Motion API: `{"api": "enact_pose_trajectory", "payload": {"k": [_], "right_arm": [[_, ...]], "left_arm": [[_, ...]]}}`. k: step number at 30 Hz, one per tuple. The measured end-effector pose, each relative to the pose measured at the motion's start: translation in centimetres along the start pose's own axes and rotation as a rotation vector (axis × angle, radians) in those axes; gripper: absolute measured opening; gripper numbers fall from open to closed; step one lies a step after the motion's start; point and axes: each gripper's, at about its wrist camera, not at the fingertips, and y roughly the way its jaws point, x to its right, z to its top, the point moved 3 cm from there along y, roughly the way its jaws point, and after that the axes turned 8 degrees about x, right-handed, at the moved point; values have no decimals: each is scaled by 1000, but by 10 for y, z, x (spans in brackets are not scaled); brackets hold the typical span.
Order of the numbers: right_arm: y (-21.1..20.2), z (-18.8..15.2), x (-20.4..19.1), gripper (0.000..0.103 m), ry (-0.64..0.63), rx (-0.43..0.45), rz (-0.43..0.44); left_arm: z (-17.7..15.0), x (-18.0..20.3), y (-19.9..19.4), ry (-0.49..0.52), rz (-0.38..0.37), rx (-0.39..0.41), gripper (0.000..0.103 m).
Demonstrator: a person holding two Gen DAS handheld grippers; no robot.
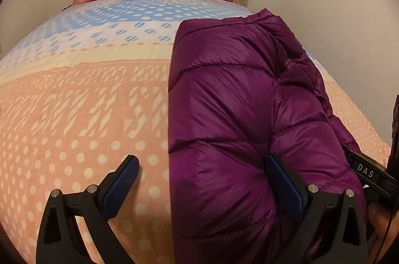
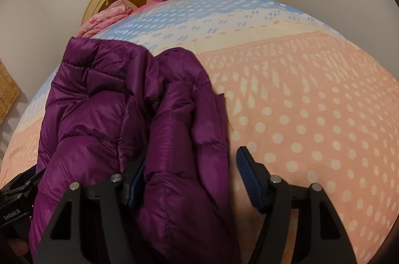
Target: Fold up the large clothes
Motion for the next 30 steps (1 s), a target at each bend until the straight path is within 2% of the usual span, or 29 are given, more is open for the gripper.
{"api": "enact_pose_trajectory", "payload": {"k": [2, 4, 8, 11, 14, 19, 22, 30], "right_arm": [[0, -1, -1, 55, -7, 0, 29], [-1, -3, -3, 50, -12, -3, 39], [-4, -4, -7, 39, -31, 10, 32], [-5, -5, -13, 36, -54, 16, 8], [-5, -4, -13, 34, -64, 23, -5], [-10, -2, -19, 25, -96, 57, -17], [-16, 0, -18, 23, -82, 78, -1], [-28, 4, -49, 21, -90, 99, 84]], "left_arm": [[2, 4, -1, 18, -27, 5, 92], [-1, 14, -5, 59, -51, 22, 72], [-2, 22, -8, 94, -28, 32, 66], [-2, 24, -8, 104, -24, 31, 64], [-1, 27, -10, 128, -11, 37, 58], [4, 38, -16, 219, 36, 65, 35], [9, 40, -26, 246, 50, 76, 30], [30, 18, -73, 253, 96, 145, 28]]}}
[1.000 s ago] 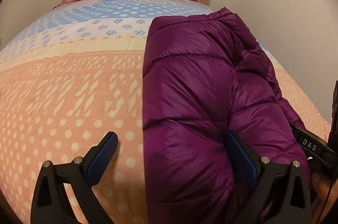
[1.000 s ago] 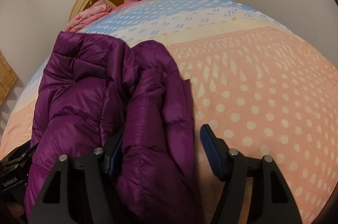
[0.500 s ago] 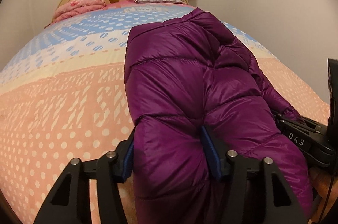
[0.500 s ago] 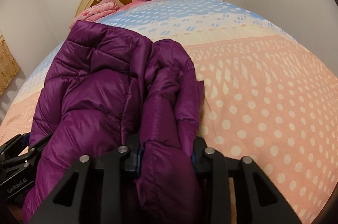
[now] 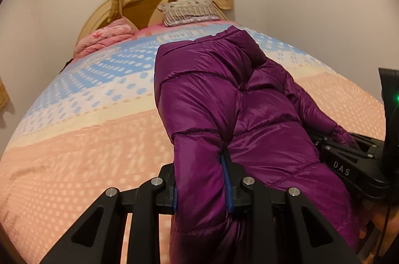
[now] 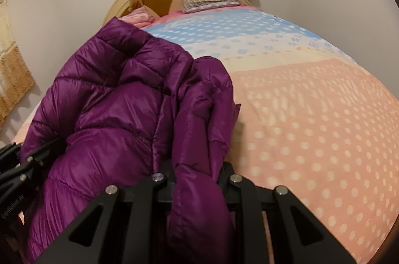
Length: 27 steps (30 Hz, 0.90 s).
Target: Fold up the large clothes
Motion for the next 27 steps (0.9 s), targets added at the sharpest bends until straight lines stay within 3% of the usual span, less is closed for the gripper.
{"api": "enact_pose_trajectory", "payload": {"k": [10, 27], "right_arm": [[-1, 20, -66, 21, -71, 24, 108], [23, 21, -151, 20, -201, -11, 250]], "left_arm": [[0, -60, -33, -56, 81, 38, 27], [-24, -148, -66, -154, 205, 47, 27]]}}
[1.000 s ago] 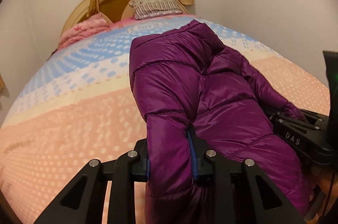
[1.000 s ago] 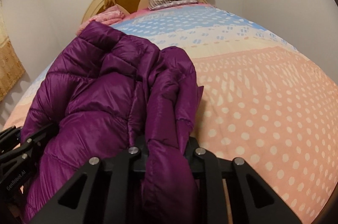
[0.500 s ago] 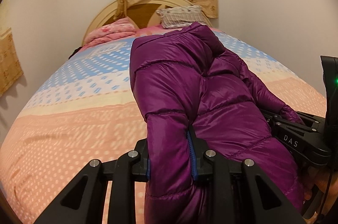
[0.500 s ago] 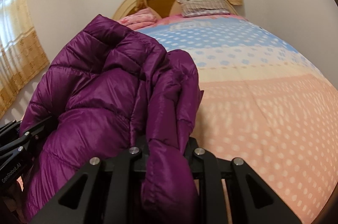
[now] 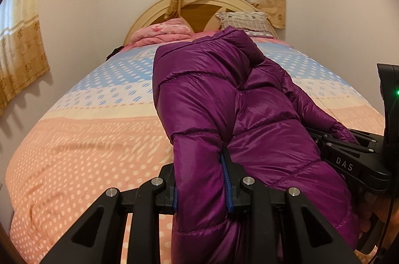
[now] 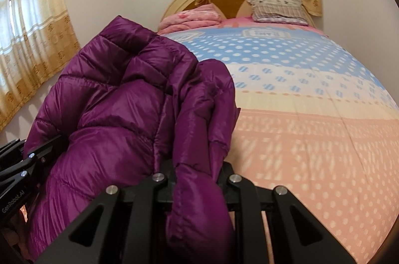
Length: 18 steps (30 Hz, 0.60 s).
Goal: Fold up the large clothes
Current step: 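Lower the folded jacket onto the bed with both grippers and release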
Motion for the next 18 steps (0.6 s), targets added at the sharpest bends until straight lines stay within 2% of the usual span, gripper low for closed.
{"api": "enact_pose_trajectory", "payload": {"k": [18], "right_arm": [[20, -22, -32, 20, -48, -79, 39]], "left_arm": [[-33, -27, 9, -48, 23, -66, 27]]}}
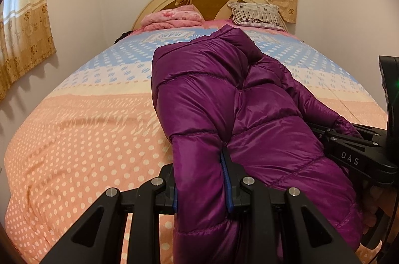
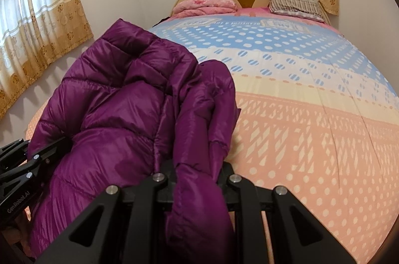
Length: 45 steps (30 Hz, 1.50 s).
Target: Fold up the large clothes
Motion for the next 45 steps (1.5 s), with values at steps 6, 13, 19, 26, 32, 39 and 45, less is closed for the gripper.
{"api": "enact_pose_trajectory", "payload": {"k": [6, 13, 19, 26, 32, 39, 45], "right_arm": [[6, -4, -5, 20, 2, -13, 4], [18, -8, -1, 21, 19, -40, 0], [23, -14, 2, 26, 42, -59, 9], [28, -19, 0, 37, 41, -68, -5], [27, -19, -3, 38, 36, -68, -15], [-20, -2, -5, 60, 68, 31, -13], [-103, 15, -21, 71, 11, 143, -26]], "left_arm": [[-13, -11, 4, -13, 3, -19, 28], [-25, -13, 15, -15, 21, -46, 43], [-30, -15, 21, 24, 102, -39, 70], [-38, -30, 26, -53, 135, -31, 91], [-38, -30, 25, -65, 142, -29, 91], [-17, -36, -28, -29, 231, 55, 91], [7, -49, -115, -50, 262, 174, 91]]}}
